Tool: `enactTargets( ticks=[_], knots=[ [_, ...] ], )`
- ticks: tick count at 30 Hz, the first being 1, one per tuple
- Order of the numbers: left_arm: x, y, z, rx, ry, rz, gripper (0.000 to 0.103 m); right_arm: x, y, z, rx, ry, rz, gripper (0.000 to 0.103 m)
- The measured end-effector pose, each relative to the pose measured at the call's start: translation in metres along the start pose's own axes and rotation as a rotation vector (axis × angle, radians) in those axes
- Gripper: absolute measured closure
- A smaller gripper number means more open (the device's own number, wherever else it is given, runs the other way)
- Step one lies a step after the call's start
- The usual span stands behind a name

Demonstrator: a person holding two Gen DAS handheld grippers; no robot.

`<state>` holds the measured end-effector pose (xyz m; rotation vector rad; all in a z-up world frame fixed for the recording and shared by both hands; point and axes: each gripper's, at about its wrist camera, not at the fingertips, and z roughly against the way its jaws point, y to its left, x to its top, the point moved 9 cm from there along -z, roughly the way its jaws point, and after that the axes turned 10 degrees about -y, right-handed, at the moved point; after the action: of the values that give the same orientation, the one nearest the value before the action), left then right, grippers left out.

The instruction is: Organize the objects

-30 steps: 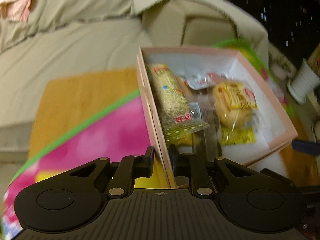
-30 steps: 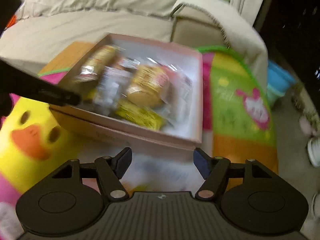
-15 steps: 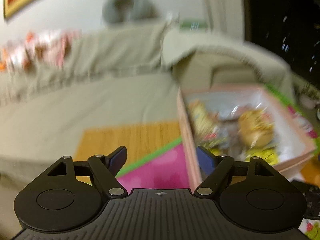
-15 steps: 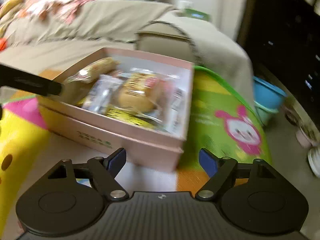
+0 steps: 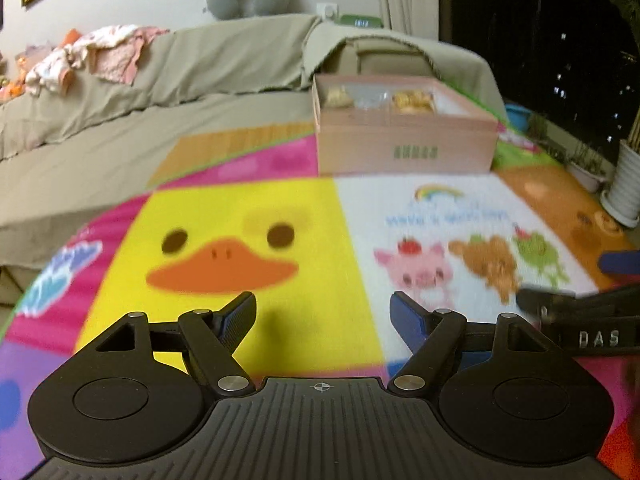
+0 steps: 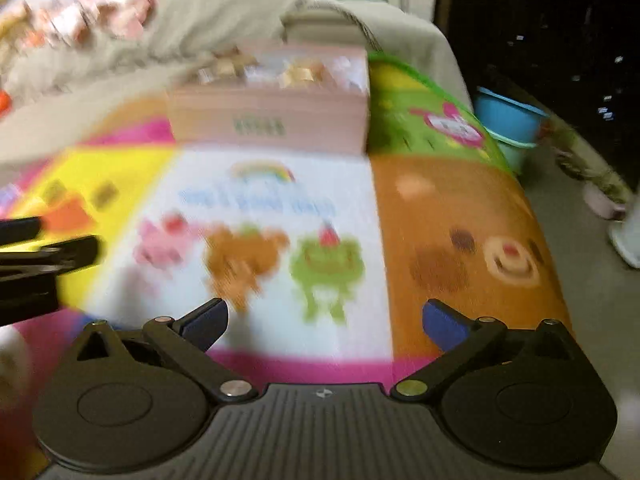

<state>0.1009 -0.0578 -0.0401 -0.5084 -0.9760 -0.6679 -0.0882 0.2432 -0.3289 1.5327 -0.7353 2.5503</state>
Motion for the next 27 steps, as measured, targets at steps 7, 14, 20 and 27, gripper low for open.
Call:
enactTargets(
  ticks=[7, 14, 20, 27],
  knots=[
    [-0.007, -0.007, -0.004, 0.018, -0.047, 0.007, 0.020, 0.000, 0.003, 0.002, -0.034, -0.112, -0.010, 0.000],
    [-0.007, -0.005, -0.006, 0.018, -0.042, 0.023, 0.016, 0.007, 0.001, -0.011, 0.050, -0.113, -0.050, 0.000],
    [-0.006, -0.004, -0.011, 0.035, -0.039, 0.043, 0.012, 0.005, 0.001, -0.010, 0.061, -0.112, -0.071, 0.000],
    [-0.005, -0.005, -0.013, 0.033, -0.039, 0.054, 0.011, 0.005, 0.003, -0.011, 0.054, -0.106, -0.067, 0.000]
  ],
)
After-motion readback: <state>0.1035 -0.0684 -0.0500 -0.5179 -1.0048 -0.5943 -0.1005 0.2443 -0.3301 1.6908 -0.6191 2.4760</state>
